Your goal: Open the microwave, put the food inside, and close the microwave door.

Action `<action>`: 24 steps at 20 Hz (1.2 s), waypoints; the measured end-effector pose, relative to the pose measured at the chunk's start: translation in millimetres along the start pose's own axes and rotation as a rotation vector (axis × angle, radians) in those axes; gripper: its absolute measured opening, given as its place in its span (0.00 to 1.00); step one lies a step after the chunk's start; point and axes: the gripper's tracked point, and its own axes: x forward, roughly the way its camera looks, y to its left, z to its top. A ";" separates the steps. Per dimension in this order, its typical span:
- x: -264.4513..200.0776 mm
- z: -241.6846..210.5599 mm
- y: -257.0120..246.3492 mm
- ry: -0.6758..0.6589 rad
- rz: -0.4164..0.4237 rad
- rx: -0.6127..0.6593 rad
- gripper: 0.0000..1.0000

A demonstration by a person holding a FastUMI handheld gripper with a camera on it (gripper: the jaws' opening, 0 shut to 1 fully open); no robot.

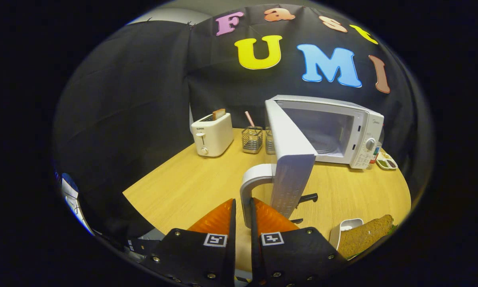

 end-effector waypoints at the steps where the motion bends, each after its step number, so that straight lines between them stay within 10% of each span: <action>1: 0.1 -0.8 7.0 -0.002 0.018 -0.010 0.17; 9: -40.8 40.3 54.4 -0.095 0.260 -0.003 0.30; 13: -75.3 66.0 41.3 -0.134 0.334 0.028 0.95; 24: -108.8 89.4 -114.6 -0.145 0.183 0.182 0.96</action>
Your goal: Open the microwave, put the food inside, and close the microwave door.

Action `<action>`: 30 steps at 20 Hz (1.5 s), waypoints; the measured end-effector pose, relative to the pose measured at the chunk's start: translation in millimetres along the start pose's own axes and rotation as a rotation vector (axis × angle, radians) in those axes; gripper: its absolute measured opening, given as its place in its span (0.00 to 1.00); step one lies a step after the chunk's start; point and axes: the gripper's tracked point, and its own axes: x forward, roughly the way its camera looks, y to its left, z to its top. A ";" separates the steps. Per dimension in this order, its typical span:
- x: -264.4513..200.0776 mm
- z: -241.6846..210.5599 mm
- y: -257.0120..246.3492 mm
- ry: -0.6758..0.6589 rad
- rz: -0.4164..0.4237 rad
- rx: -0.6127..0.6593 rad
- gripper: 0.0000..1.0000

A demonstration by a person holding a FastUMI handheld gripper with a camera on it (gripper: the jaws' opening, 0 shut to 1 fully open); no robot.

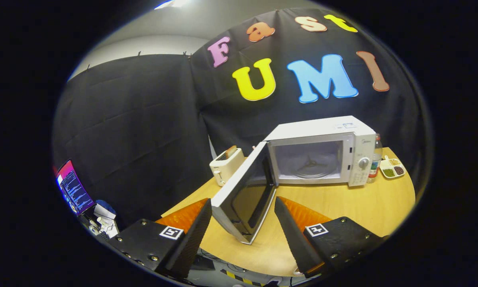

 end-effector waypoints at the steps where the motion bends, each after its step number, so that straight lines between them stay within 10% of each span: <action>1: -4.4 -0.5 -12.5 0.009 -0.011 0.026 0.96; 18: -47.2 -89.0 -172.3 0.340 -0.133 0.308 0.96; 30: -60.6 -160.1 -175.0 0.533 -0.073 0.643 0.84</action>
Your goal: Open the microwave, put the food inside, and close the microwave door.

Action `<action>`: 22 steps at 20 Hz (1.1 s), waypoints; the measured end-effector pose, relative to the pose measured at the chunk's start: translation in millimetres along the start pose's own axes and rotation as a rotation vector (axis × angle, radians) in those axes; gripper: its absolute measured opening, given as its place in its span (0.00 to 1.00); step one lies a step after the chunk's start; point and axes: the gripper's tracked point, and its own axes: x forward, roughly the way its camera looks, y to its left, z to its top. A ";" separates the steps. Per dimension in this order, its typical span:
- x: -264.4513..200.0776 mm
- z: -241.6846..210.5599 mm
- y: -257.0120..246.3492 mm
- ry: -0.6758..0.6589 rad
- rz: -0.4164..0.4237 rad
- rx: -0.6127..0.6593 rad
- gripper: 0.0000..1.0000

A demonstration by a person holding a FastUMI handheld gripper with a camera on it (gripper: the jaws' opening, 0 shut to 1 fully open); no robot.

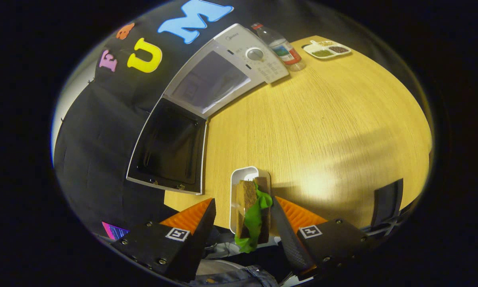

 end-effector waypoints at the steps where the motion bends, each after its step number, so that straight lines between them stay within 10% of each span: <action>1: 1.3 -5.0 -2.5 0.013 -0.003 0.016 0.85; 4: 4.5 -14.2 -2.6 0.014 0.011 0.062 0.84; 6: 2.0 -6.7 -3.8 -0.006 0.013 0.086 0.43; 9: 3.8 -9.1 -2.7 -0.020 0.000 0.062 0.29; 22: -18.5 66.0 105.0 -0.294 0.159 0.056 0.28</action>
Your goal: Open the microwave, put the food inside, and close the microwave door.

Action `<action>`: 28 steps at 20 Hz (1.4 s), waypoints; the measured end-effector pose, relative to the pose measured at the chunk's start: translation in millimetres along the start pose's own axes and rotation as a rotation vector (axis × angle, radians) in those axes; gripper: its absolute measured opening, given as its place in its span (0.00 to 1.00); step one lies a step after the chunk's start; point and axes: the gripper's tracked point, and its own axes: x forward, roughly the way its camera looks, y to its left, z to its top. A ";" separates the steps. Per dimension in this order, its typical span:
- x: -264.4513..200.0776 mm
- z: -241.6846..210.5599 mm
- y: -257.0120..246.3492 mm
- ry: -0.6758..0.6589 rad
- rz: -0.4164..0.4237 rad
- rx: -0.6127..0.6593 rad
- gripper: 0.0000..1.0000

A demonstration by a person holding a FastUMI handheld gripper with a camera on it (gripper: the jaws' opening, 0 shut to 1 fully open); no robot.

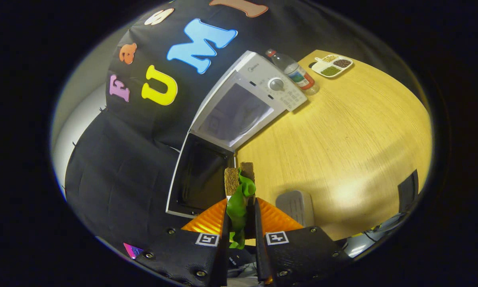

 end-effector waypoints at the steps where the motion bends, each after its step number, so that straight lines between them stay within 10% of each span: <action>1: 8.2 3.9 8.4 -0.015 0.011 -0.007 0.28; 28: 241.5 140.3 32.4 -0.465 0.058 0.191 0.28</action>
